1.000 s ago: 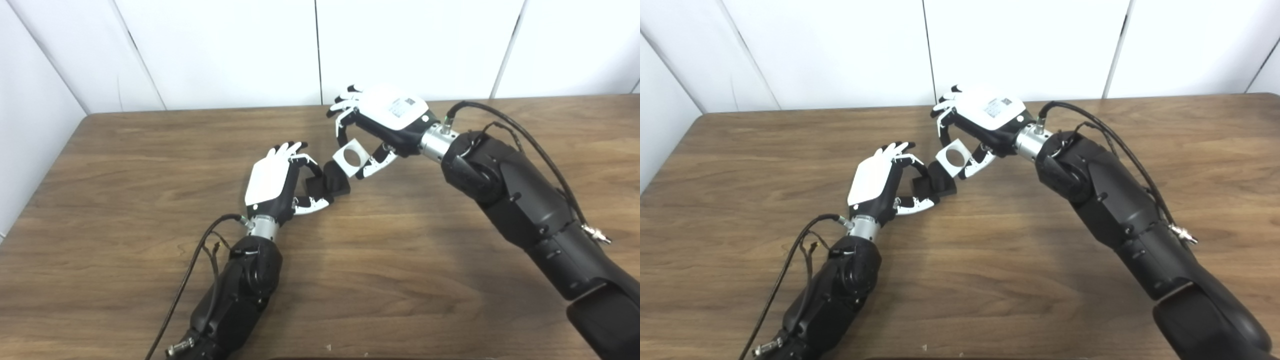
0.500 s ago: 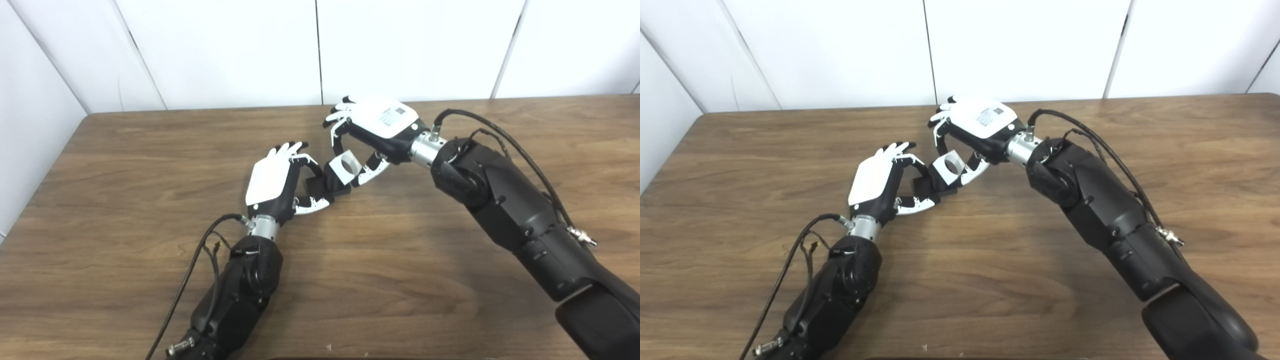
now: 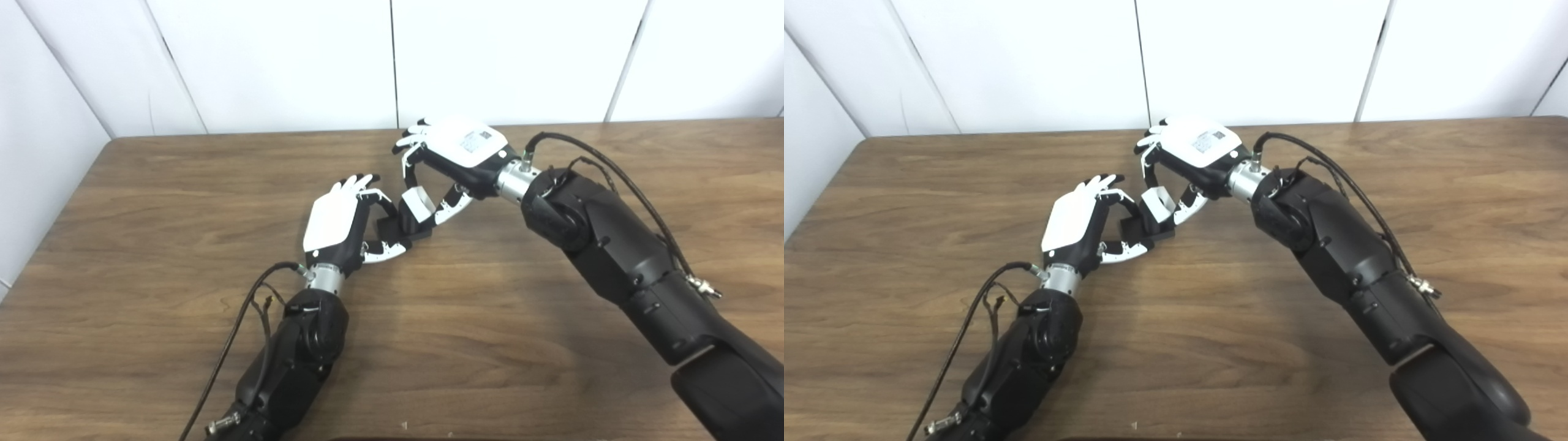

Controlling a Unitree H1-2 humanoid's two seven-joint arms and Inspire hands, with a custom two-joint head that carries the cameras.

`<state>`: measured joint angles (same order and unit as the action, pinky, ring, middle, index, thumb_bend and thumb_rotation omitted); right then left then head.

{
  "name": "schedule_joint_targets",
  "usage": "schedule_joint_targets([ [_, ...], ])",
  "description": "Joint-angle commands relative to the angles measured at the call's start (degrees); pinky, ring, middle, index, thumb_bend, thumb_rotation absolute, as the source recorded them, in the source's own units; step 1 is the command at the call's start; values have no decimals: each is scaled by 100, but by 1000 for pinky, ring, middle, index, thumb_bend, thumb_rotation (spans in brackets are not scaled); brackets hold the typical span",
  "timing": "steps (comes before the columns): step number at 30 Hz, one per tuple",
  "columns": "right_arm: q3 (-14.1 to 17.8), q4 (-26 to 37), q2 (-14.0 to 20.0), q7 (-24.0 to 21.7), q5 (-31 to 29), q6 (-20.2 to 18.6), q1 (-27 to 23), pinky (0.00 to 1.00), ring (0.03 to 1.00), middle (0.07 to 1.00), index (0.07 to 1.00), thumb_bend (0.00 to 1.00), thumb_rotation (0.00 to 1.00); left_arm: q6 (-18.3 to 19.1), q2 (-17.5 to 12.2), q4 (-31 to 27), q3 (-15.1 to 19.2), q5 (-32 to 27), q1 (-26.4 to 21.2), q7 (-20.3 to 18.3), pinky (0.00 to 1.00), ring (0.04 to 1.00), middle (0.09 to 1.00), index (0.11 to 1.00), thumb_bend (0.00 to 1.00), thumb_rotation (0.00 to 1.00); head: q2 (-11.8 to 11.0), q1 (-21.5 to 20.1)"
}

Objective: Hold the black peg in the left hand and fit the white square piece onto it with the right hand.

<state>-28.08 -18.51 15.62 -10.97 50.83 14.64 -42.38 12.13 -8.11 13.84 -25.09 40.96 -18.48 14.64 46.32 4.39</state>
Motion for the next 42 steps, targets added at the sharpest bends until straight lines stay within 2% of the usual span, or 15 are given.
schedule_joint_targets([
  [1, -37, 67, -125, 33, 12, 3, -339, 927, 893, 834, 486, 508, 152, 124, 40, 403, -293, 136, 296, -472, 963, 949, 906, 491, 513, 94, 7, 5],
  [15, -84, 203, -175, -36, 49, 23, -486, 916, 894, 832, 485, 507, 152, 180, 69, 472, -330, 191, 272, -450, 954, 947, 903, 491, 516, 90, 49, 4],
  [26, -124, 959, -108, -381, 25, 188, -642, 922, 895, 826, 485, 507, 151, 67, 102, 669, -322, 167, 194, -343, 955, 944, 899, 491, 515, 90, 30, 24],
  [33, -174, 1442, -78, -841, 16, 209, -776, 976, 899, 822, 485, 505, 153, 54, 111, 728, -299, 135, 145, -368, 971, 950, 903, 492, 514, 91, 12, 6],
  [37, -178, 1529, -67, -998, 44, 227, -789, 992, 908, 824, 485, 506, 154, 7, 119, 733, -269, 90, 125, -355, 969, 947, 900, 492, 514, 90, -4, 19],
  [42, -154, 1451, -39, -1002, 53, 300, -759, 960, 889, 819, 484, 507, 152, 55, 113, 693, -259, 91, 121, -376, 966, 949, 904, 492, 515, 89, -18, 32],
])
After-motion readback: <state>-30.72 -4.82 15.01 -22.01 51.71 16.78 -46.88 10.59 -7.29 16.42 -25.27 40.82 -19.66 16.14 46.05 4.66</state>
